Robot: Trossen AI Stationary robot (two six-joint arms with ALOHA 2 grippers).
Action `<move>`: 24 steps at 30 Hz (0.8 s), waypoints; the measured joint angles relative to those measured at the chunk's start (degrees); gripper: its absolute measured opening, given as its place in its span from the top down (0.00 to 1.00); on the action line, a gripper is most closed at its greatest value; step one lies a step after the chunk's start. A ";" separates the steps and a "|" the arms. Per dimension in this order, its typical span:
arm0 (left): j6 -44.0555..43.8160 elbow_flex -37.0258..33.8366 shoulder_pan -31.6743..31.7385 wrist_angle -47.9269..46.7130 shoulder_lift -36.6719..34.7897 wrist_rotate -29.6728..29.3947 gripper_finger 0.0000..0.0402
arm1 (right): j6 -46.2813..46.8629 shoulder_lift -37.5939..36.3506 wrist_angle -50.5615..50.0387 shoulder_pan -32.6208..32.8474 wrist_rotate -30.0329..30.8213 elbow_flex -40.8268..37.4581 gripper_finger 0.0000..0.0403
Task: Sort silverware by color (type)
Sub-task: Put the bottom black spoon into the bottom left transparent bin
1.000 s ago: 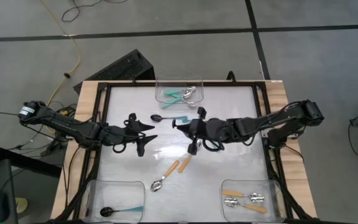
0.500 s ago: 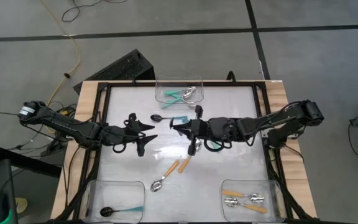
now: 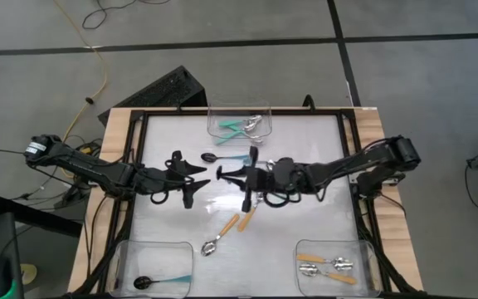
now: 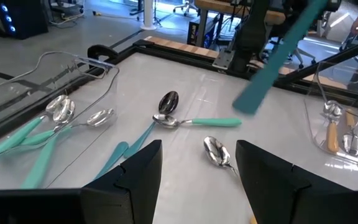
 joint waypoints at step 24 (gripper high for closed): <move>0.38 0.00 0.02 -0.22 0.00 -1.46 0.53 | 3.11 3.95 13.97 -0.27 -13.44 0.10 0.93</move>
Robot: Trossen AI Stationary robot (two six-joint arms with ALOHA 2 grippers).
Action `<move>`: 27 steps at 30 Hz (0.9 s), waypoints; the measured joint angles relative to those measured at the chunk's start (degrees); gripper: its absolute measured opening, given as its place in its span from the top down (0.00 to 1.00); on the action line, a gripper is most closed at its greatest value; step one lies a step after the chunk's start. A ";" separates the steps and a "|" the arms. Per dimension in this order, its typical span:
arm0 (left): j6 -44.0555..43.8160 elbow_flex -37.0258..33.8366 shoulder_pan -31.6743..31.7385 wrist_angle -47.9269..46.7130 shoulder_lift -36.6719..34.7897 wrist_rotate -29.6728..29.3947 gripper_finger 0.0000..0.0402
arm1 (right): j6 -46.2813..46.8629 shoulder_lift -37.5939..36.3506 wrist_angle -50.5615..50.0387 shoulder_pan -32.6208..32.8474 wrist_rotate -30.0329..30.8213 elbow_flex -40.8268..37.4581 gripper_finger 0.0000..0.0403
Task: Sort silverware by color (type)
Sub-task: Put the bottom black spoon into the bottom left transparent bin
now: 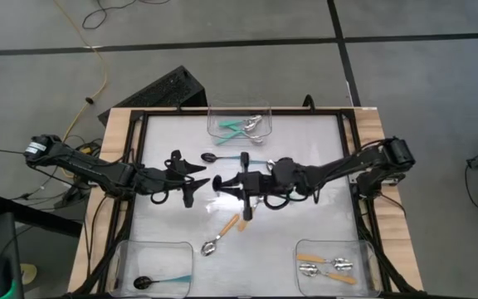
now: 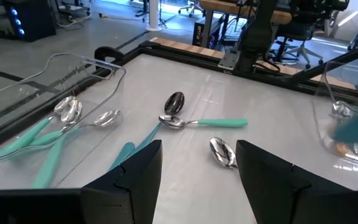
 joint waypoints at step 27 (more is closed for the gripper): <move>2.58 0.00 -0.07 -0.06 0.00 3.54 0.53 | 2.39 21.86 -5.20 2.11 -12.09 24.71 0.93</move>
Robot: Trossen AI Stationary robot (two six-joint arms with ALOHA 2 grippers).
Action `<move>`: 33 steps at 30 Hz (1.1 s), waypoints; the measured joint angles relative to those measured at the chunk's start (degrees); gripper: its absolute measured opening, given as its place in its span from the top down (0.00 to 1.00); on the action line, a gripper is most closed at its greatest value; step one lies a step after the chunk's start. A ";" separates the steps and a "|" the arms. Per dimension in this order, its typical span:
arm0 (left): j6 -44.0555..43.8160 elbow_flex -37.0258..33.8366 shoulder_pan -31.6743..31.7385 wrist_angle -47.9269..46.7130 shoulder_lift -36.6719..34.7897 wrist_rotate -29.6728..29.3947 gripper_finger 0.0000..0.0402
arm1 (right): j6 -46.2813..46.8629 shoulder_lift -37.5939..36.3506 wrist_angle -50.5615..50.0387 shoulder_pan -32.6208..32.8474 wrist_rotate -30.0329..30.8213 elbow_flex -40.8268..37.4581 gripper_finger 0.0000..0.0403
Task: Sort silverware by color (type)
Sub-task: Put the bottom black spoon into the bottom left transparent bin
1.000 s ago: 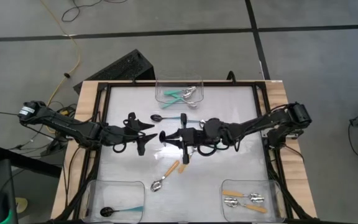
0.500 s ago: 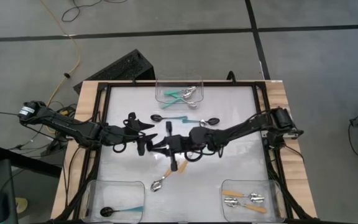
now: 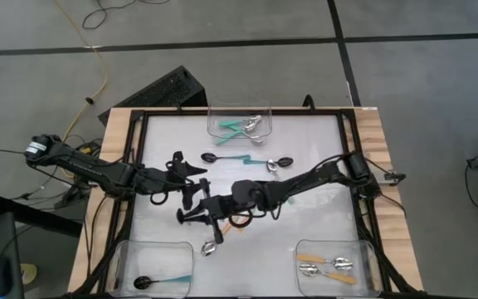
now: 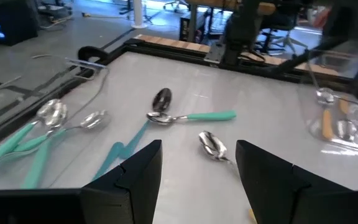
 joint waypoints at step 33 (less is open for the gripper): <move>6.56 0.04 -2.05 -8.58 -32.51 -5.98 0.53 | 2.47 7.58 -1.83 1.93 -10.17 11.27 0.93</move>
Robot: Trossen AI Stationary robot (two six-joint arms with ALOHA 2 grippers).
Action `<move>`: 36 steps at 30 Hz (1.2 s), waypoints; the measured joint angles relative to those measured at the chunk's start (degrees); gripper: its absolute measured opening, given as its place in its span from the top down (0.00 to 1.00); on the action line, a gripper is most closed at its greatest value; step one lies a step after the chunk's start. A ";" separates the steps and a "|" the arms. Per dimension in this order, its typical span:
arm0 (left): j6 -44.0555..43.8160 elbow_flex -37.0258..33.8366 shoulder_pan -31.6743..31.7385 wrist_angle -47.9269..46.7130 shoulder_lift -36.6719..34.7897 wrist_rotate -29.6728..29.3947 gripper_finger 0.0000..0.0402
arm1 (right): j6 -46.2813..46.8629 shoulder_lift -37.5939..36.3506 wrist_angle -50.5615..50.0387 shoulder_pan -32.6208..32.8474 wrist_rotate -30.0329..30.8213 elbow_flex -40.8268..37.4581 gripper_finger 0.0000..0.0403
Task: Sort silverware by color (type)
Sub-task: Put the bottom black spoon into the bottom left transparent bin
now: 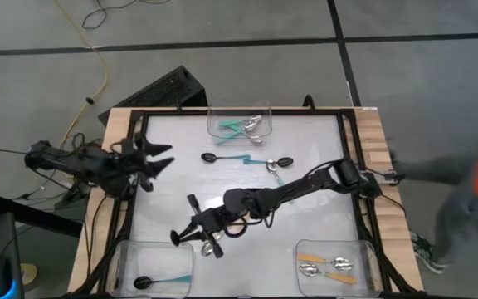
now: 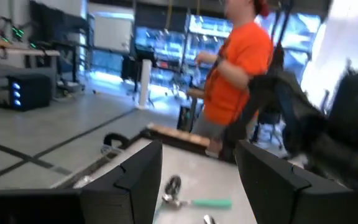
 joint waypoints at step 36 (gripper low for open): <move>1.92 0.00 0.00 2.81 -9.15 -0.43 0.53 | 8.72 10.76 -5.43 -2.82 -11.33 14.03 0.93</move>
